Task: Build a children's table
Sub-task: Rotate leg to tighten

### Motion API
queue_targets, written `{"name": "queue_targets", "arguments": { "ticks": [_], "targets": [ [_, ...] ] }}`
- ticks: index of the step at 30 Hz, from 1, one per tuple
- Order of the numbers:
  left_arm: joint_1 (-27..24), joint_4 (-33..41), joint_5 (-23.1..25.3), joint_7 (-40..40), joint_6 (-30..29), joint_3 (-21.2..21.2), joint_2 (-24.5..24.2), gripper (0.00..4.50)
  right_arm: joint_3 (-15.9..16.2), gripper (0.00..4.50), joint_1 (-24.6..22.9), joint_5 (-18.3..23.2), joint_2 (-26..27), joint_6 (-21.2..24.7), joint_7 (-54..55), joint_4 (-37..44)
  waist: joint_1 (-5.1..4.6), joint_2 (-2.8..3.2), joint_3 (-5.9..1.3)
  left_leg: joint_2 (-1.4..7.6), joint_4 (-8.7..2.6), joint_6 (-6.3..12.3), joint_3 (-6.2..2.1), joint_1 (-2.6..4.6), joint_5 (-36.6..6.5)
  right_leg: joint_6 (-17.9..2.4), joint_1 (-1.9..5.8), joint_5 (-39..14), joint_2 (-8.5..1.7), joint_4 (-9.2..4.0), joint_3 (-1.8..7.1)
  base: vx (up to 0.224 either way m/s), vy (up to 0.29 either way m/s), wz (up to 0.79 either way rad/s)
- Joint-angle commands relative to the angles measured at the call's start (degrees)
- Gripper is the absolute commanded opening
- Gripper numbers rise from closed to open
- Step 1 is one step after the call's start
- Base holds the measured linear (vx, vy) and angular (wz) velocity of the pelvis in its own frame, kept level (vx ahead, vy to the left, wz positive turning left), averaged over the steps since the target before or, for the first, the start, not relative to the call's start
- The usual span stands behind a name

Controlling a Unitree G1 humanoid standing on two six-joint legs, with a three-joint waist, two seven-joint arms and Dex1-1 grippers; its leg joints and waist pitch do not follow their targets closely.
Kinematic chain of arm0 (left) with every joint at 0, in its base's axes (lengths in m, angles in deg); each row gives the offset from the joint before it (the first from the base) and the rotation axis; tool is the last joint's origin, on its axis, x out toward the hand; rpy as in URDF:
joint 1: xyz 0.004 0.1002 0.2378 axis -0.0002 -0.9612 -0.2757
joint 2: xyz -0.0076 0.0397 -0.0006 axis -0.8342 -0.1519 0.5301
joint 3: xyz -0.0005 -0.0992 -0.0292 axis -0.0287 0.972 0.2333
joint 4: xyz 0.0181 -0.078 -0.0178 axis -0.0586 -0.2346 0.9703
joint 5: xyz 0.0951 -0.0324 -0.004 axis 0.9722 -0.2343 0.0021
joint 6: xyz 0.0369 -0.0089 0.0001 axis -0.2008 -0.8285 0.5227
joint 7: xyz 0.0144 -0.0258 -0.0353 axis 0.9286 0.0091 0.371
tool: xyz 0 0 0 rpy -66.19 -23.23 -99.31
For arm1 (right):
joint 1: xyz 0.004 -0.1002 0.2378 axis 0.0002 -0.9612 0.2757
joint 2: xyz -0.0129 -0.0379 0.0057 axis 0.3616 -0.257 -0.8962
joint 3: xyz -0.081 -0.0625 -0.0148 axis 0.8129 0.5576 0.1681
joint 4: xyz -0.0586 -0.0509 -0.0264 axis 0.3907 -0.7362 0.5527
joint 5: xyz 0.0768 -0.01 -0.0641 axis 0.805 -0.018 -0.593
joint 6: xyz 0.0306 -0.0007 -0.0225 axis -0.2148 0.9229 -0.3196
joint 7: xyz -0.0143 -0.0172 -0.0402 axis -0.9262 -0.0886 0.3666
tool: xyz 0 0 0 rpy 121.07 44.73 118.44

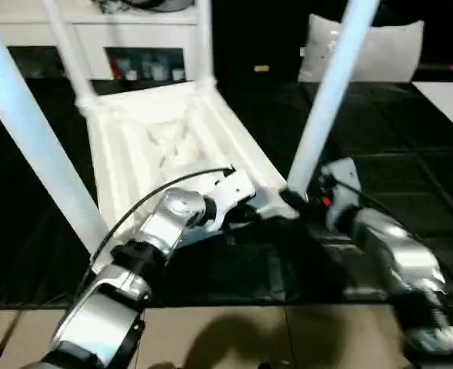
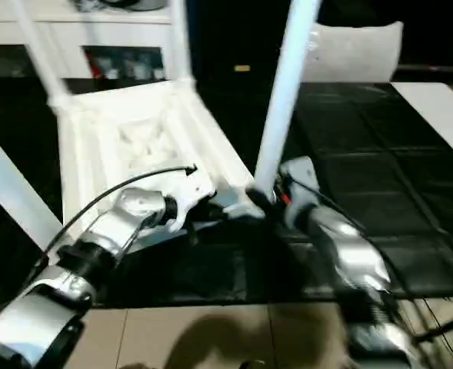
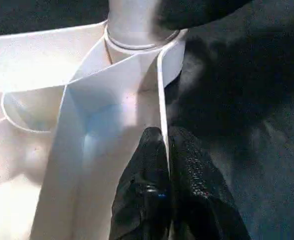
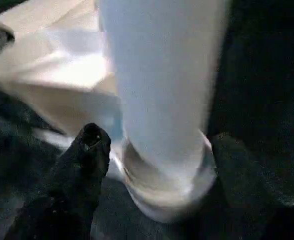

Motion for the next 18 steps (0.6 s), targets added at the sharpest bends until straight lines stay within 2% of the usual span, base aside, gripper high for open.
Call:
{"name": "queue_targets", "arguments": {
  "ticks": [1, 2, 6, 9, 10, 11, 12, 15, 18],
  "targets": [
    [-0.1, -0.5, 1.1, -1.8, 2.7, -1.1, -1.1, 0.00, -0.8, 3.89, -0.9, 1.7, -1.3, 0.6, -3.1, 2.3, 0.30, -1.02, -3.82, 1.42, -3.38, 5.16, -0.06, -0.19, -8.5, -9.1, 3.97, -17.1, -3.43, -4.52, 2.26, 0.000, 0.000, 0.00],
    [-0.1, -1.4, 1.0, -4.1, 6.4, -1.4, -2.5, 0.00, -0.9, 3.97, -3.0, 3.0, -3.9, 2.1, -6.5, 4.5, 0.54, -0.98, -3.72, 1.39, -3.46, 5.17, -0.15, -0.23, -9.0, -8.1, 4.00, -18.8, -3.31, -4.83, 2.19, 0.000, 0.000, 0.00],
    [-0.8, -1.5, -0.1, -11.0, 13.5, -2.7, -5.0, 0.00, -2.1, 4.34, -6.6, 5.3, -7.3, 2.1, -10.7, 7.6, 0.93, -0.97, -3.53, 1.51, -3.64, 4.78, -0.19, 0.02, -10.5, -7.0, 3.63, -22.2, -3.57, -5.26, 2.22, 0.000, 0.000, 0.00],
    [-0.3, -3.2, -1.8, -12.8, 16.9, -1.4, -5.1, 0.00, -3.6, 4.47, -10.0, 8.0, -9.5, 3.2, -13.5, 11.5, 1.34, -1.24, -3.51, 1.69, -3.65, 4.59, -0.14, 0.08, -10.5, -6.8, 3.50, -22.1, -3.50, -5.03, 2.26, 0.000, 0.000, 0.00],
    [-0.1, -4.0, -2.2, -13.1, 18.9, -1.0, -5.1, 0.00, -4.0, 4.47, -11.2, 8.5, -9.9, 2.8, -14.1, 12.7, 1.56, -1.34, -3.63, 1.73, -3.54, 4.78, -0.01, 0.30, -10.2, -6.9, 3.40, -21.5, -3.53, -5.07, 2.33, 0.000, 0.000, 0.00],
    [0.0, -4.6, -2.4, -13.3, 20.6, -0.8, -5.2, 0.00, -4.3, 4.47, -12.0, 8.8, -10.2, 2.6, -14.4, 13.5, 1.77, -1.38, -3.74, 1.93, -3.60, 4.95, -0.17, 0.06, -9.2, -7.3, 3.64, -18.9, -3.59, -4.52, 2.43, 0.000, 0.000, 0.00],
    [0.1, -5.3, -2.3, -13.6, 21.7, -0.8, -5.4, 0.00, -4.4, 4.47, -12.5, 8.9, -10.3, 2.5, -14.3, 14.0, 1.85, -1.34, -3.68, 1.89, -3.59, 5.04, -0.15, -0.02, -9.0, -7.9, 3.53, -17.5, -3.53, -4.39, 2.30, 0.000, 0.000, 0.00],
    [0.1, -7.3, -2.5, -13.9, 24.9, 0.0, -6.1, 0.00, -5.4, 4.47, -13.5, 9.3, -8.9, 1.9, -11.6, 15.1, 1.89, -1.55, -3.57, 1.70, -3.59, 4.79, -0.05, -0.04, -9.5, -7.4, 3.53, -19.4, -3.64, -4.61, 2.25, 0.000, 0.000, 0.00],
    [-0.4, -7.1, -3.9, -14.3, 24.9, 1.2, -6.2, 0.00, -6.2, 4.47, -13.4, 9.6, -7.0, 1.4, -9.2, 15.8, 1.86, -1.66, -3.48, 1.60, -3.70, 3.75, -0.10, 0.08, -9.9, -5.7, 3.28, -24.0, -3.85, -5.00, 2.24, 0.000, 0.000, 0.00]
  ]
}}
